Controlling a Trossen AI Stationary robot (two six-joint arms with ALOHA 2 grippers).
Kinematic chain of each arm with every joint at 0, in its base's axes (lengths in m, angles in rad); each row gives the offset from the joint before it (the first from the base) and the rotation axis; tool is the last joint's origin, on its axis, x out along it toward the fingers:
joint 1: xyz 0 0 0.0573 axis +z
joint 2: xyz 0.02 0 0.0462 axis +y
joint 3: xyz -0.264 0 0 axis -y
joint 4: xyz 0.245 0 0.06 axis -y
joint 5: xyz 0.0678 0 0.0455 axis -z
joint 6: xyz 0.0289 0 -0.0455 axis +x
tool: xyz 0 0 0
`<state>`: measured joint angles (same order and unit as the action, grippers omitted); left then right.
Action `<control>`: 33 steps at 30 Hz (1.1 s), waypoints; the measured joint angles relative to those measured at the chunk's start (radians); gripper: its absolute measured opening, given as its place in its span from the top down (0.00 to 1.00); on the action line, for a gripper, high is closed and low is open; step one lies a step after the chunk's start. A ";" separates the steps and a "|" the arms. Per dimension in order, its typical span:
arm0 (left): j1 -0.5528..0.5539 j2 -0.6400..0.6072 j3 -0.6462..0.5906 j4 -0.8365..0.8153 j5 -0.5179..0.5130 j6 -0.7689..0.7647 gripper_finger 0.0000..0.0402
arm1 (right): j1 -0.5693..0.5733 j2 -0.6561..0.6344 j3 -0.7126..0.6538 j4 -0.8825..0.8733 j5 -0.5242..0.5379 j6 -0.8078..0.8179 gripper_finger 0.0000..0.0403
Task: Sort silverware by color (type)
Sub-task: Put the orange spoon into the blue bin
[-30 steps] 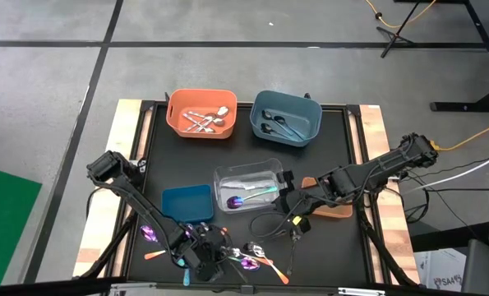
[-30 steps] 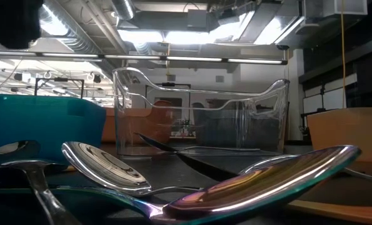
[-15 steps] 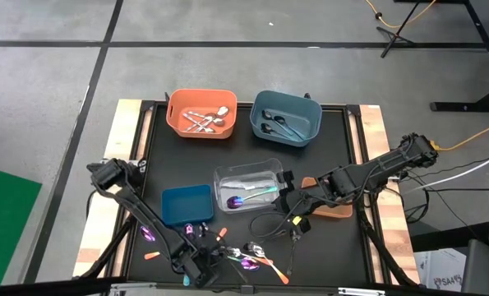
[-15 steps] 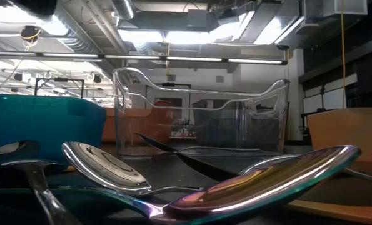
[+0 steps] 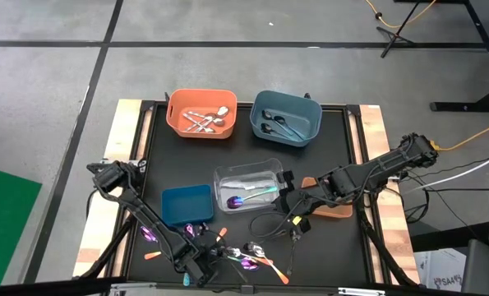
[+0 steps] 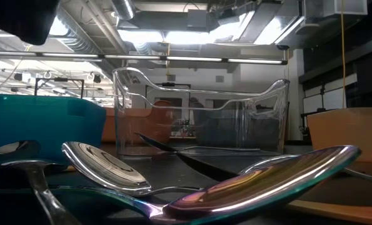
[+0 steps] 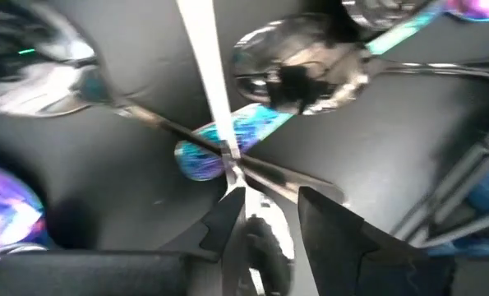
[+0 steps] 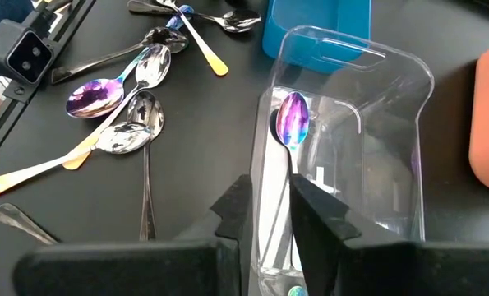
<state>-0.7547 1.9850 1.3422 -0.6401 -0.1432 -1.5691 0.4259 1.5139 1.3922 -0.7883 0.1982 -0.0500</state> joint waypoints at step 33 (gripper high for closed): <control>0.002 0.025 0.002 -0.091 -0.004 -0.150 0.75 | 0.000 0.000 0.000 0.000 0.000 0.000 0.82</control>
<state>-0.7528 2.0098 1.3441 -0.7311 -0.1471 -1.7188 0.4259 1.5143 1.3918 -0.7883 0.1978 -0.0498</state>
